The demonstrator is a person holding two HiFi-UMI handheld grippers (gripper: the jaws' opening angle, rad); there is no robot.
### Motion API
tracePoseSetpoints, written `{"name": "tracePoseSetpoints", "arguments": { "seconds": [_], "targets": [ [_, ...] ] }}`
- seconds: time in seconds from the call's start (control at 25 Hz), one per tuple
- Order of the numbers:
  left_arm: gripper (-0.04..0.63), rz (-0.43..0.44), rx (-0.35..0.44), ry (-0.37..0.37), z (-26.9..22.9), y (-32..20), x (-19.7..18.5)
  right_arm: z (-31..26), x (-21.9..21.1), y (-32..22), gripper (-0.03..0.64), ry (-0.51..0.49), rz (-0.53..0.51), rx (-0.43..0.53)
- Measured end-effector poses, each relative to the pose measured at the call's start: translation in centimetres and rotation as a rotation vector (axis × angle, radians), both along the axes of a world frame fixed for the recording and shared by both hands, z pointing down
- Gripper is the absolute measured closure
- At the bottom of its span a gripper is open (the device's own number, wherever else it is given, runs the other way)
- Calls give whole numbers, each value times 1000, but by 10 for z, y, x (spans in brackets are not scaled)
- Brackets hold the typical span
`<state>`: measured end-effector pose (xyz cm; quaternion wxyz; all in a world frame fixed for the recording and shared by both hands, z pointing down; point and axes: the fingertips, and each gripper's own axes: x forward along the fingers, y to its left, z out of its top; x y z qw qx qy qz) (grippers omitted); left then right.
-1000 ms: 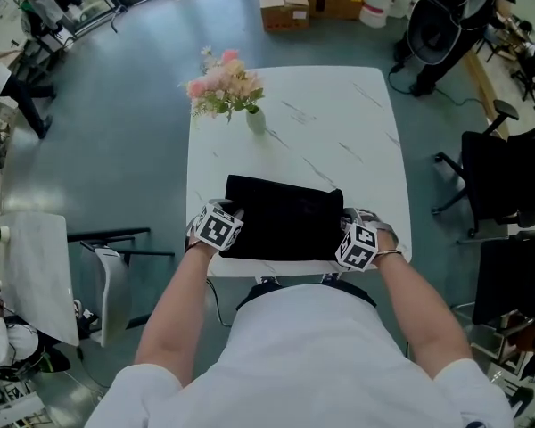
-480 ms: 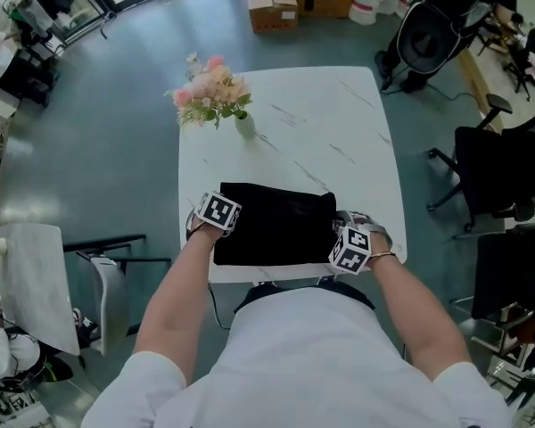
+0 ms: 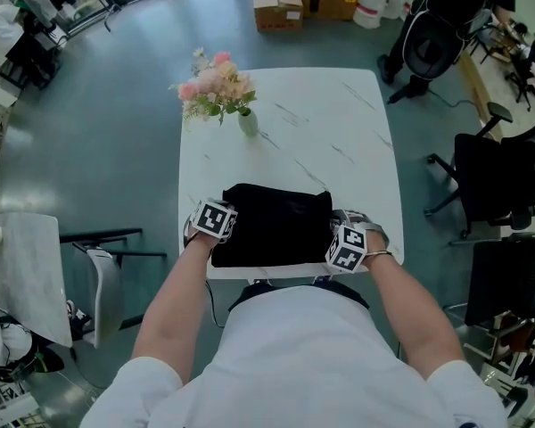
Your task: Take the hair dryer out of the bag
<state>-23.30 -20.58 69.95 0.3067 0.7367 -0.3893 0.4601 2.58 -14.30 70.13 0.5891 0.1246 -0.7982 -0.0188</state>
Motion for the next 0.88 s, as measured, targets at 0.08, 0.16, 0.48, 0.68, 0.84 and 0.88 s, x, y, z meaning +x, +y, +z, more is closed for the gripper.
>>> {"name": "tracePoseSetpoints", "arguments": {
  "seconds": [0.08, 0.16, 0.48, 0.68, 0.84, 0.88],
  "targets": [
    [560, -5, 5, -34, 0, 5, -11, -1, -3, 0, 411, 4, -14, 1],
    [560, -14, 11, -63, 2, 9, -26, -2, -7, -1, 411, 2, -22, 2],
    [560, 63, 73, -151, -6, 14, -55, -5, -2, -1, 413, 1, -61, 15],
    [558, 45, 76, -177, -5, 9, -68, -6, 2, -4, 414, 16, -69, 10],
    [505, -8, 115, -160, -6, 6, -74, 0, 8, -4, 413, 22, -49, 12],
    [470, -18, 125, -127, -9, 6, -73, 1, 9, -4, 411, 21, -43, 12]
  ]
}}
